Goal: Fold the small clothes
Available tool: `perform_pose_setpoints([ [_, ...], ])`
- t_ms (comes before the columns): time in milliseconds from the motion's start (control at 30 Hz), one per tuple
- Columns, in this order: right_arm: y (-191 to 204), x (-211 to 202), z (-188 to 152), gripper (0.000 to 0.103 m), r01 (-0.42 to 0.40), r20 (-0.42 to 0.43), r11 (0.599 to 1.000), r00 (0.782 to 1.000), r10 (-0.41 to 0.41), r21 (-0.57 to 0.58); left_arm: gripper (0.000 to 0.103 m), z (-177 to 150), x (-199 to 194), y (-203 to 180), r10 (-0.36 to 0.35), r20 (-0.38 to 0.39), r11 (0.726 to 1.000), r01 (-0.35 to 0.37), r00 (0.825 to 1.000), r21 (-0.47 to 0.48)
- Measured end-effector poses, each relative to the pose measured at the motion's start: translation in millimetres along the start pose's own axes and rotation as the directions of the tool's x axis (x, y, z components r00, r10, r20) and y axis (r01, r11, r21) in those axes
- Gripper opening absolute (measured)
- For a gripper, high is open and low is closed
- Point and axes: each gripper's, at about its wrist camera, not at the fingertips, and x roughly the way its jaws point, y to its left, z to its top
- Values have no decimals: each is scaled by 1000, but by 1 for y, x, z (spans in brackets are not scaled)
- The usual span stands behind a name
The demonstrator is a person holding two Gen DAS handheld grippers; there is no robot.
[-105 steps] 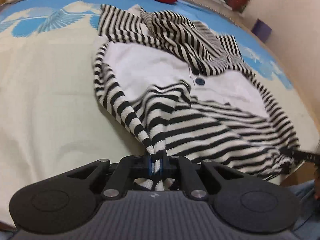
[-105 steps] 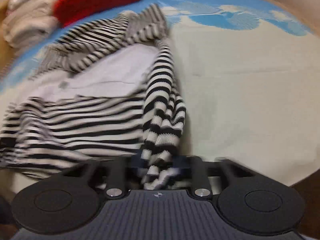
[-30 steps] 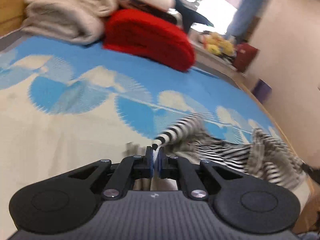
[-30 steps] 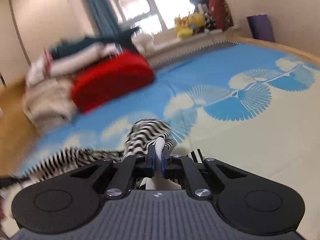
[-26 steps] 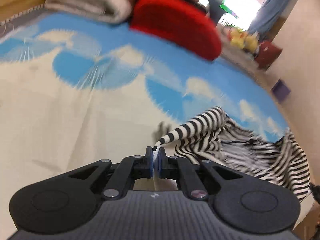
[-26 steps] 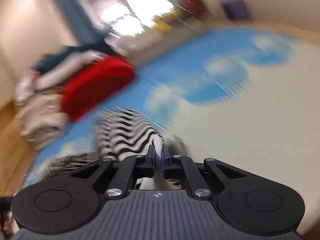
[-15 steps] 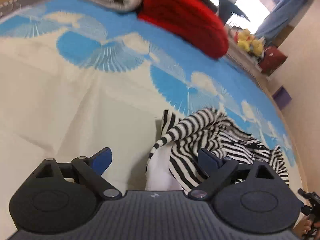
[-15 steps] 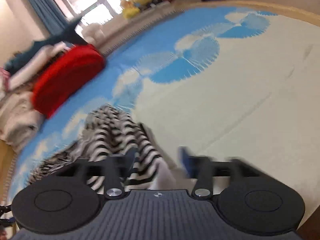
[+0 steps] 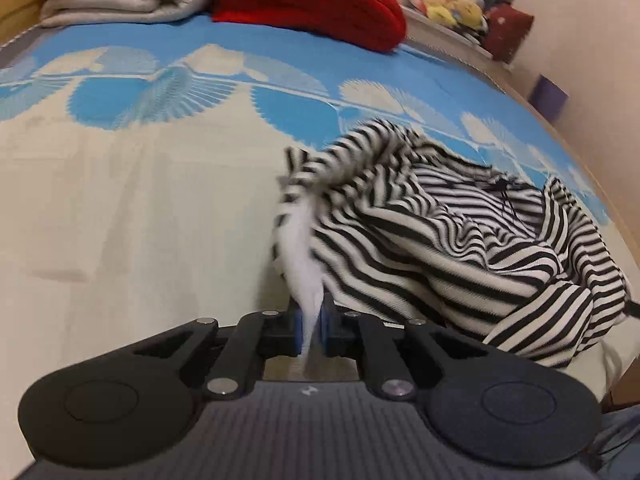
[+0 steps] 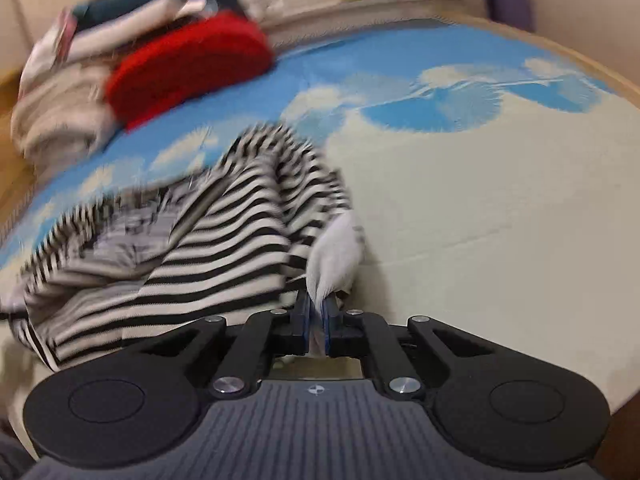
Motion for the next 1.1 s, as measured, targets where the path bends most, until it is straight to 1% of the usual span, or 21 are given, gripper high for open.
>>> perform_pose_setpoints([
  [67,-23,-9,-3,5,5,-10,998,1000,-4,70,9,-4,-10,9,-27,7,999,27,1000,-19],
  [133,-35,2,-9,5,17,-76,996,997,-11,88,10,-8,-4,10,0,-19,1000,0,1000,-13],
  [200,-34,17,-14,12,39,-142,997,989,-29,63,25,-7,5,5,32,-31,999,-32,999,6],
  [233,-30,21,-13,15,52,-161,998,986,-46,34,28,-4,2,3,40,-20,999,-40,999,3],
  [267,-27,19,-11,27,79,-142,997,987,-76,17,40,0,-5,4,45,0,999,-45,999,-5],
  [300,-26,9,-7,39,122,-85,992,989,-119,23,60,7,-15,4,59,25,998,-59,998,-26],
  [333,-24,-4,-3,41,160,-30,986,987,-159,39,67,12,-25,4,71,61,996,-68,996,-52],
  [367,-22,-20,4,41,196,37,978,979,-198,66,73,19,-37,4,65,105,995,-57,992,-80],
  [400,-18,-32,12,41,177,91,981,979,-184,83,73,26,-47,2,34,138,995,-21,990,-100],
  [467,-2,-44,29,41,36,150,998,988,-44,56,73,48,-48,-13,-59,140,993,73,988,-91],
  [533,33,-34,50,41,-105,113,994,988,105,-11,74,68,-34,-35,-109,101,991,116,989,-66],
  [633,80,10,72,49,-202,14,977,979,203,-63,82,89,9,-75,-151,-9,989,151,989,-6],
  [700,104,52,79,53,-185,-67,979,981,179,-91,82,93,39,-97,-100,-88,994,103,991,32],
  [800,123,101,75,53,-57,-175,992,984,36,-116,82,89,79,-114,27,-208,995,-5,978,105],
  [833,122,116,70,52,-11,-205,994,979,-11,-109,82,87,92,-113,37,-241,994,-10,970,113],
  [867,120,125,67,42,-12,-232,995,973,-11,-95,68,86,101,-112,29,-260,995,-2,965,104],
  [900,117,127,62,7,-47,-244,996,969,27,-79,15,84,104,-109,-1,-254,995,25,967,92],
  [933,116,129,63,3,-92,-260,994,963,72,-66,5,85,105,-106,-43,-250,996,63,967,71],
  [967,116,128,67,2,-113,-271,992,958,93,-57,4,89,101,-102,-50,-236,998,59,971,29],
  [1033,122,105,84,2,-159,-181,986,972,147,-50,4,102,79,-93,-84,-110,996,81,990,-30],
  [1100,121,83,106,2,-222,-69,975,973,221,-13,4,121,61,-81,-99,-2,991,98,995,-86],
])
